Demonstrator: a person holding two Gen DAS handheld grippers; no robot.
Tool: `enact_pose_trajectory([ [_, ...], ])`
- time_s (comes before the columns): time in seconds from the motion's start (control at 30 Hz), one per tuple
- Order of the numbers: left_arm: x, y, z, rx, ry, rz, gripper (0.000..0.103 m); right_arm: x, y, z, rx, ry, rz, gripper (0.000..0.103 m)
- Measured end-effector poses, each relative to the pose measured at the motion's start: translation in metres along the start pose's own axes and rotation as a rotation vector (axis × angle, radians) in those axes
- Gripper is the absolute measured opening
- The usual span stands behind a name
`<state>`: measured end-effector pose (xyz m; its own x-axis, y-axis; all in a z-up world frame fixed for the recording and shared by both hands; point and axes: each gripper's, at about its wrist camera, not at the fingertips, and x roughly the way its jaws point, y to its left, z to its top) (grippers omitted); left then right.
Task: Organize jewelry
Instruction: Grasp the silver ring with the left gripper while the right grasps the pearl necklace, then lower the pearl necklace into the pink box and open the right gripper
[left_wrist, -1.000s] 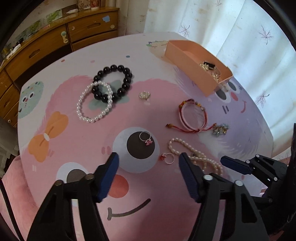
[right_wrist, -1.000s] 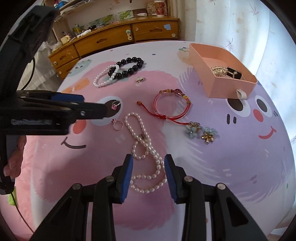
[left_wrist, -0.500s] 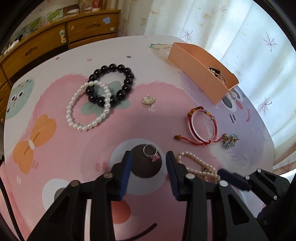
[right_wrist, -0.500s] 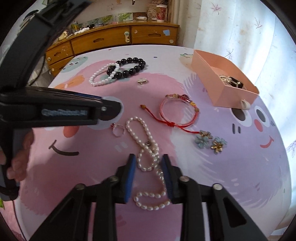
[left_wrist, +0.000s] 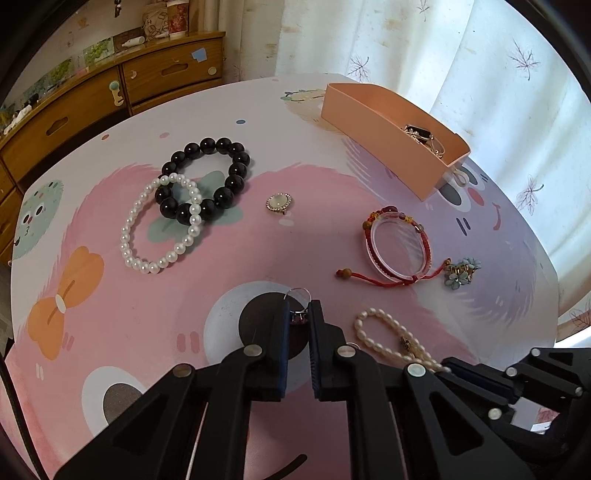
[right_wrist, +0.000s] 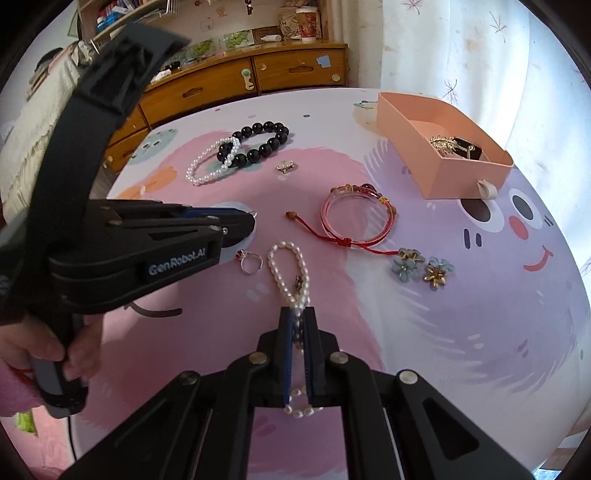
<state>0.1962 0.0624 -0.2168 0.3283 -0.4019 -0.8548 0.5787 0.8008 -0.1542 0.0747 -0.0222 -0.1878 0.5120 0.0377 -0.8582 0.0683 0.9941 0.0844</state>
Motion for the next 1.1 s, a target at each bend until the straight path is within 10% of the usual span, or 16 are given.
enact_pose_trajectory([
  [0.6,-0.052,-0.022,0.016,-0.122,-0.016,0.004,0.006,-0.067,-0.050,0.062,-0.016,-0.095,0.240,0.005],
  [1.1,-0.091,-0.091,0.078,-0.284,-0.180,0.025,0.006,-0.104,-0.122,0.150,-0.152,-0.179,0.378,0.005],
])
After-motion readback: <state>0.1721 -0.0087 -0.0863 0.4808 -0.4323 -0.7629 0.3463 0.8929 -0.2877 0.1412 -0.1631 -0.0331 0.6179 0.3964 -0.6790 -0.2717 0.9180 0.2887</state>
